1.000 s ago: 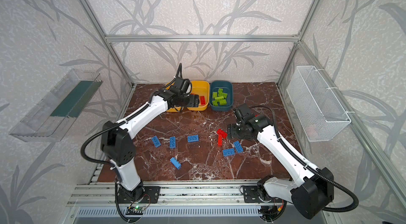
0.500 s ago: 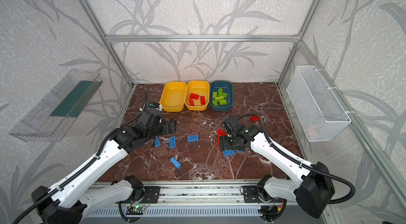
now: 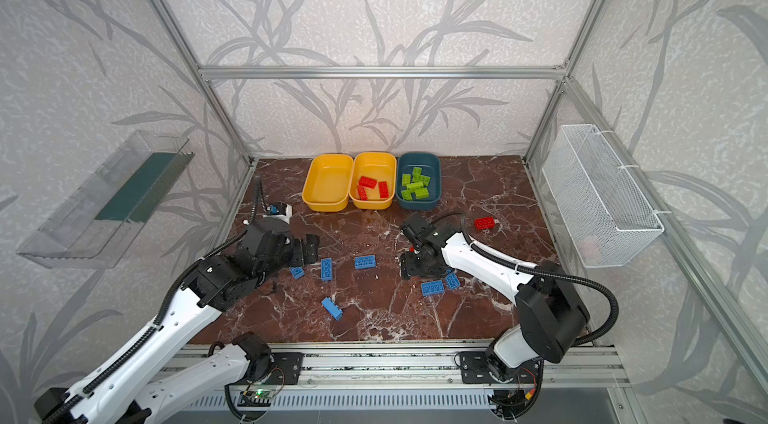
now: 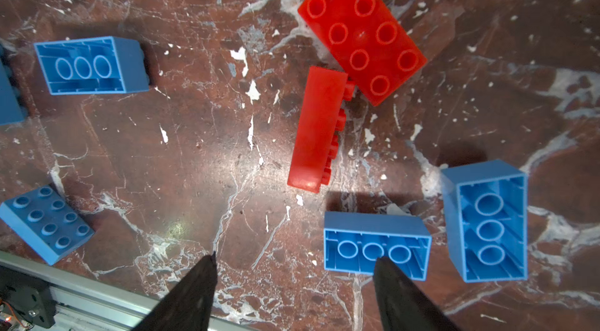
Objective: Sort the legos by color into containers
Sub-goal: 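Grasp a red brick from the cluster with the right gripper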
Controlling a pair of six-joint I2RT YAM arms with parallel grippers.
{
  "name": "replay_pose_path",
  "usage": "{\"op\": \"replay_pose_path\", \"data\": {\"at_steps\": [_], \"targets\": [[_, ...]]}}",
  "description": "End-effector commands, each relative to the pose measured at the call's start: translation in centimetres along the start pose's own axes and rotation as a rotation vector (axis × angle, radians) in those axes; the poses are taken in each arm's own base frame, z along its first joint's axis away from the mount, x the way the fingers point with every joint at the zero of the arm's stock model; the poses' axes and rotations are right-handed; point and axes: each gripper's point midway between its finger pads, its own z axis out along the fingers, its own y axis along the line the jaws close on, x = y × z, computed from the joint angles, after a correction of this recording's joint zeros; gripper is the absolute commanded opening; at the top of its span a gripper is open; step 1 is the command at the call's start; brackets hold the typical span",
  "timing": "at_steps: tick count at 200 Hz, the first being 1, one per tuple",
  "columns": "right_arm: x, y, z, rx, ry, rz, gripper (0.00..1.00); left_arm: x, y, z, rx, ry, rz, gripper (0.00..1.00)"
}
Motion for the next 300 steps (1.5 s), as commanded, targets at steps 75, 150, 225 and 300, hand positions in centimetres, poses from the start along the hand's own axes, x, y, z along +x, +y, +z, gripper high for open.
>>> {"op": "replay_pose_path", "data": {"at_steps": [75,150,225,300], "targets": [[-2.0,0.4,1.5,0.058,-0.001,0.041,0.69,-2.5,-0.7,2.7,-0.015,-0.014,0.062,0.99],[-1.6,-0.3,4.0,0.101,0.044,0.082,0.55,-3.2,-1.5,4.8,-0.02,0.022,0.072,0.99],[-2.7,-0.6,6.2,0.177,0.068,0.087,0.44,-3.3,-1.4,5.5,-0.015,0.037,0.098,0.99],[-3.5,-1.1,7.2,0.261,0.117,0.103,0.33,-3.2,-1.0,5.9,-0.014,0.051,0.117,0.99]]}}
